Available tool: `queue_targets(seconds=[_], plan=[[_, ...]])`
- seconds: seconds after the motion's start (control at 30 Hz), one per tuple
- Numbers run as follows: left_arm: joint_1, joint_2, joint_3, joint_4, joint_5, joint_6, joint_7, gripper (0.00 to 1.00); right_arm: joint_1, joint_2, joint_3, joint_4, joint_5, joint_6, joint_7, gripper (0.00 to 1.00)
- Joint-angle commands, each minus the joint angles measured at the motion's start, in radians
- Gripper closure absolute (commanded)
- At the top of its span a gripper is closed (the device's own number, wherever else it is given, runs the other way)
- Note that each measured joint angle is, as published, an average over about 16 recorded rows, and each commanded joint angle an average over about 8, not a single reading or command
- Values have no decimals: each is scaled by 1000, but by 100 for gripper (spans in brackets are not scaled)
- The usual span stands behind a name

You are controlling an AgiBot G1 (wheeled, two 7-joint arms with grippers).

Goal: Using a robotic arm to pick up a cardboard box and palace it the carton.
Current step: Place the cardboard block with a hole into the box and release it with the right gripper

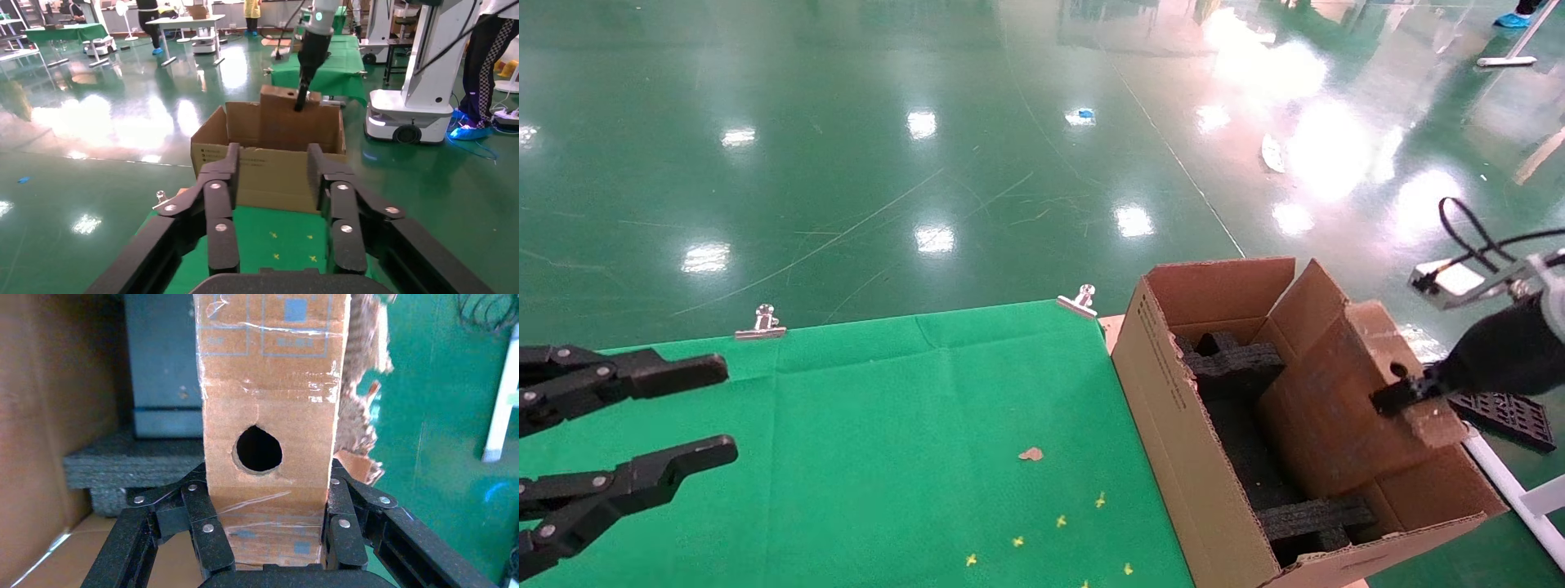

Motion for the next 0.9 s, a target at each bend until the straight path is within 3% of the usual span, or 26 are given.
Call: queue_targets(seconds=[0.03,0.37,0.9], plan=[[0,0,0,0,0,0,0,0,-39,-10,-6,-32,13,13,-5,100],[0,0,1,0,0,0,0,0,-197,-68,0,-127,82,106,-20,100],[0,-1,2,0,-1,-1,1,0,-476,-144,57,-219,223,341,-127,100]])
